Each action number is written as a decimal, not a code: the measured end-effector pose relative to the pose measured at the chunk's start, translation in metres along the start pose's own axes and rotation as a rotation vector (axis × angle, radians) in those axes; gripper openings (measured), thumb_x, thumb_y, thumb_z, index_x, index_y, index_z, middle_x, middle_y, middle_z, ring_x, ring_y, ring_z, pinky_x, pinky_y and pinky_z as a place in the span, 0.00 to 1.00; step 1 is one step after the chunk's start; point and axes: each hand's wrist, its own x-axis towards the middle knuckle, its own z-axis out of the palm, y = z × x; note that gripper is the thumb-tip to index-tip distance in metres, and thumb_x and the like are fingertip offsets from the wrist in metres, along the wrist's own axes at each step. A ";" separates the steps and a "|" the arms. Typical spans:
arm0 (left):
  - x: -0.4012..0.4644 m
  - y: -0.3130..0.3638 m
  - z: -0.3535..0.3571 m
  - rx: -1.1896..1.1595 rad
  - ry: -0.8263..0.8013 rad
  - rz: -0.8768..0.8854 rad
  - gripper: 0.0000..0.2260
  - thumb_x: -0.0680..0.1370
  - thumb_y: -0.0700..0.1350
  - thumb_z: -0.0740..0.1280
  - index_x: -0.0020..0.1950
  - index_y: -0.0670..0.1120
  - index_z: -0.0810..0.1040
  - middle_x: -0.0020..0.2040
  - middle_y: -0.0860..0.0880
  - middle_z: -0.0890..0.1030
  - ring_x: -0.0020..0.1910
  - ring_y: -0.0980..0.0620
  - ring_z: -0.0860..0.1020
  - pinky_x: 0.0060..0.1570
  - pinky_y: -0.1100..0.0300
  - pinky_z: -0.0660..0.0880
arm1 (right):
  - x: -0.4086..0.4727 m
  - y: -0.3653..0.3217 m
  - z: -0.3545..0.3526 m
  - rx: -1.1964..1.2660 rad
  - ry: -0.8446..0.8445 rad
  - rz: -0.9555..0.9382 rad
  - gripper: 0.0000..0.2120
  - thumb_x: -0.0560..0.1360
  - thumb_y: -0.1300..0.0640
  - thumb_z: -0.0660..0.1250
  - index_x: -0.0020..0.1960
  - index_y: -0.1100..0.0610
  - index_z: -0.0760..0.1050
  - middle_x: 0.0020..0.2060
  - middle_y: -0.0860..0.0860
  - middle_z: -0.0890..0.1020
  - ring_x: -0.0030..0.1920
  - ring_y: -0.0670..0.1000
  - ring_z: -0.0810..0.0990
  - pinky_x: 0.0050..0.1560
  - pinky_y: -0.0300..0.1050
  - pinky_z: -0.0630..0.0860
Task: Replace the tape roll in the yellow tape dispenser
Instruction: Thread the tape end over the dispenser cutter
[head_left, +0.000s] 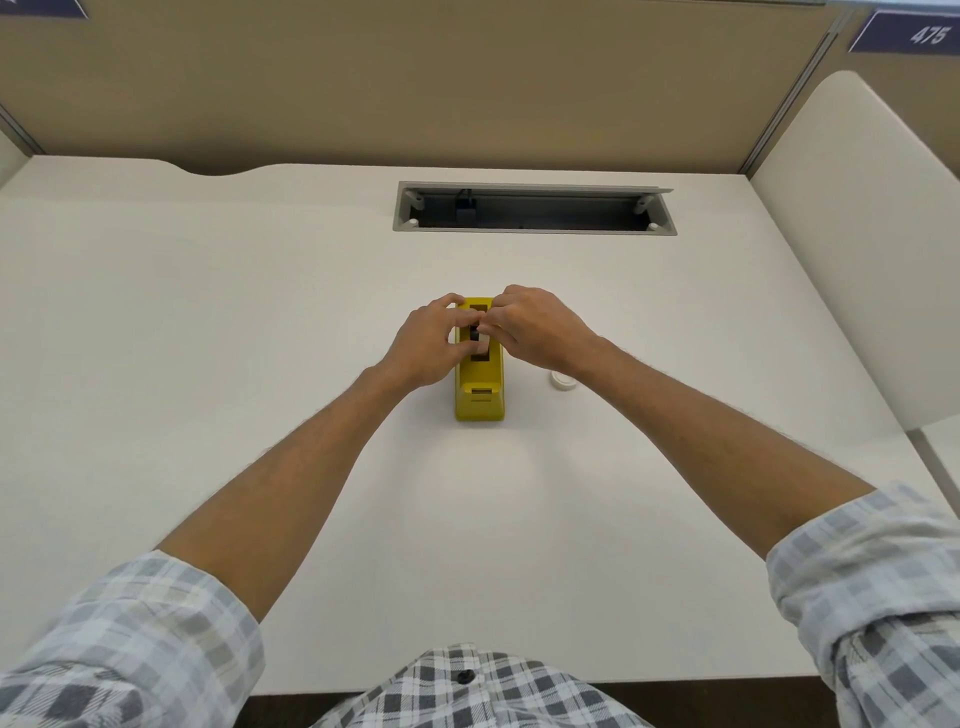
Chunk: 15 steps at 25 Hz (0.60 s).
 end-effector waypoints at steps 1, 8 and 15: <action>0.000 0.000 0.000 0.003 -0.002 -0.004 0.15 0.77 0.51 0.69 0.64 0.56 0.79 0.70 0.46 0.72 0.62 0.44 0.74 0.58 0.52 0.69 | 0.000 0.000 0.000 0.004 -0.001 0.007 0.13 0.82 0.53 0.59 0.56 0.57 0.81 0.47 0.54 0.84 0.48 0.53 0.79 0.46 0.42 0.73; 0.001 0.000 0.001 0.009 -0.006 -0.013 0.16 0.77 0.51 0.69 0.64 0.56 0.78 0.71 0.46 0.71 0.63 0.44 0.74 0.60 0.49 0.70 | 0.002 -0.001 0.002 0.015 0.020 0.040 0.13 0.83 0.54 0.59 0.56 0.58 0.80 0.46 0.54 0.84 0.46 0.53 0.79 0.45 0.43 0.73; 0.000 0.000 0.001 0.009 -0.004 -0.004 0.16 0.77 0.51 0.69 0.64 0.55 0.78 0.71 0.46 0.72 0.62 0.44 0.74 0.60 0.49 0.71 | -0.001 -0.002 0.007 -0.007 0.050 0.027 0.11 0.81 0.54 0.62 0.52 0.57 0.82 0.43 0.54 0.84 0.43 0.52 0.79 0.41 0.40 0.67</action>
